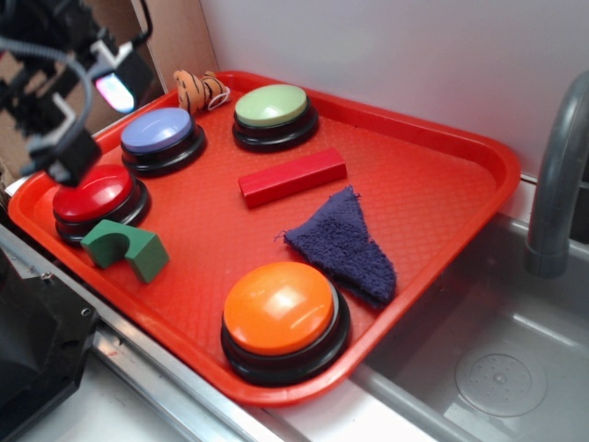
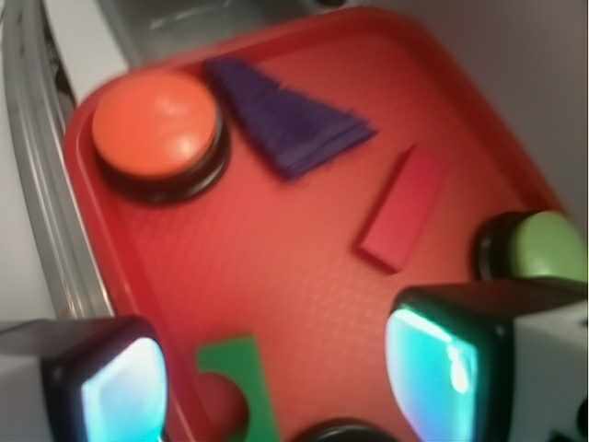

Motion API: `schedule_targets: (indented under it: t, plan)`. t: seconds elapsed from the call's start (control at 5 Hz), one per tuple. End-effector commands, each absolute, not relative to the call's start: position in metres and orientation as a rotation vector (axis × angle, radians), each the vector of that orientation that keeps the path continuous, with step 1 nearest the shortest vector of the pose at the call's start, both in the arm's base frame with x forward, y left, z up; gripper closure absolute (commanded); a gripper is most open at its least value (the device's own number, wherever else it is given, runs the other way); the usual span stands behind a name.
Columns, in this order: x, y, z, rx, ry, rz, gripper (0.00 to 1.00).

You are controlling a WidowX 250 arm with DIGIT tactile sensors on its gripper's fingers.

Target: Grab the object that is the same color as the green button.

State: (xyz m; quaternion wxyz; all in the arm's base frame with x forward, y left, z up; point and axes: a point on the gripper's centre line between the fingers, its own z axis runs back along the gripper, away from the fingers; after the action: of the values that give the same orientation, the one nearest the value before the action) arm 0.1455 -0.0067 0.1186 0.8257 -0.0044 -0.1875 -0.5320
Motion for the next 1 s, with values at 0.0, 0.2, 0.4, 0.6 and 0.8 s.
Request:
schedule_targets:
  t: [0.0,0.2,0.4,0.6,0.8]
  plan:
    - [0.156,0.001,0.077,0.087,-0.312,-1.14,0.0]
    - [0.159,0.001,0.054,0.103,-0.239,-1.143,0.0]
    - [0.16,0.001,0.041,0.102,-0.209,-1.15,0.0]
    - [0.165,0.005,0.026,0.098,-0.166,-1.131,0.0]
    - [0.172,0.007,0.025,0.094,-0.163,-1.105,0.0]
